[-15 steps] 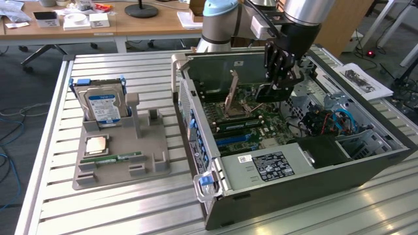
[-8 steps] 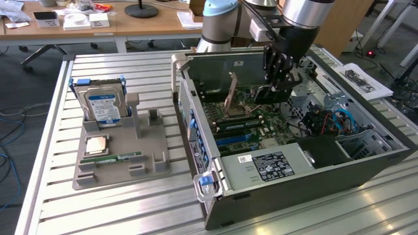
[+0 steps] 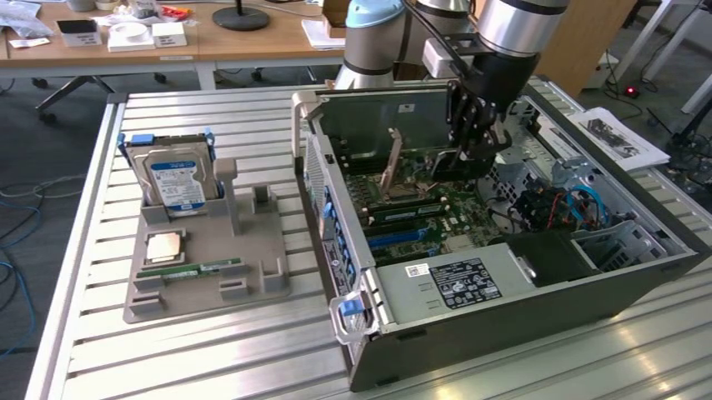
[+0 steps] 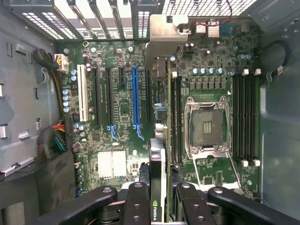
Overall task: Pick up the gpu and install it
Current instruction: 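Insert the gpu into the slot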
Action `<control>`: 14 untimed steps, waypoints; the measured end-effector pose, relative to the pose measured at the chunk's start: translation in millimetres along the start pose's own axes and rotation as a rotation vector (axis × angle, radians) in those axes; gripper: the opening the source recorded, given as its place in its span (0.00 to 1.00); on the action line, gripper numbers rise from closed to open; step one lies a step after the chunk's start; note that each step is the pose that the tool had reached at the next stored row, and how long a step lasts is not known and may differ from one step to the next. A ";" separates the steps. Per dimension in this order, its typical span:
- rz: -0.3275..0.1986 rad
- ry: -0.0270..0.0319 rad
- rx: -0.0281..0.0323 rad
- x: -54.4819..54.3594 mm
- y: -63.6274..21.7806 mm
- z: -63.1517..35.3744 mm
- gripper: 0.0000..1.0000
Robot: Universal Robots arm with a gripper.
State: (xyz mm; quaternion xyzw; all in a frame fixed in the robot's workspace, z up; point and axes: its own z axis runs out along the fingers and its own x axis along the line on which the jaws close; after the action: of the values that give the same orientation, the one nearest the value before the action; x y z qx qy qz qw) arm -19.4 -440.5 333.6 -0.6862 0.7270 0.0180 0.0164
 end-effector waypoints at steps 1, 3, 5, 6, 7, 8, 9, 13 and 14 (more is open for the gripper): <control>0.000 0.0000 0.0000 0.0 0.1 1.1 0.27; 0.000 0.0000 0.0000 0.2 0.4 3.2 0.27; 0.000 -0.0001 0.0000 0.3 0.7 5.1 0.27; 0.000 -0.0001 0.0000 0.3 0.9 6.1 0.27; 0.000 0.0000 0.0000 0.4 1.0 7.1 0.27; 0.000 0.0000 0.0000 0.5 1.2 8.2 0.27; 0.000 0.0000 0.0000 0.5 1.3 9.3 0.27; 0.000 -0.0001 0.0000 0.7 2.0 13.1 0.27; 0.000 0.0002 -0.0001 0.8 2.1 13.2 0.27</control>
State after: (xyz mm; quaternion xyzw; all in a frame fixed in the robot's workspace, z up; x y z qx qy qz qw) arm -21.5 -440.5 320.4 -0.6863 0.7269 0.0179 0.0164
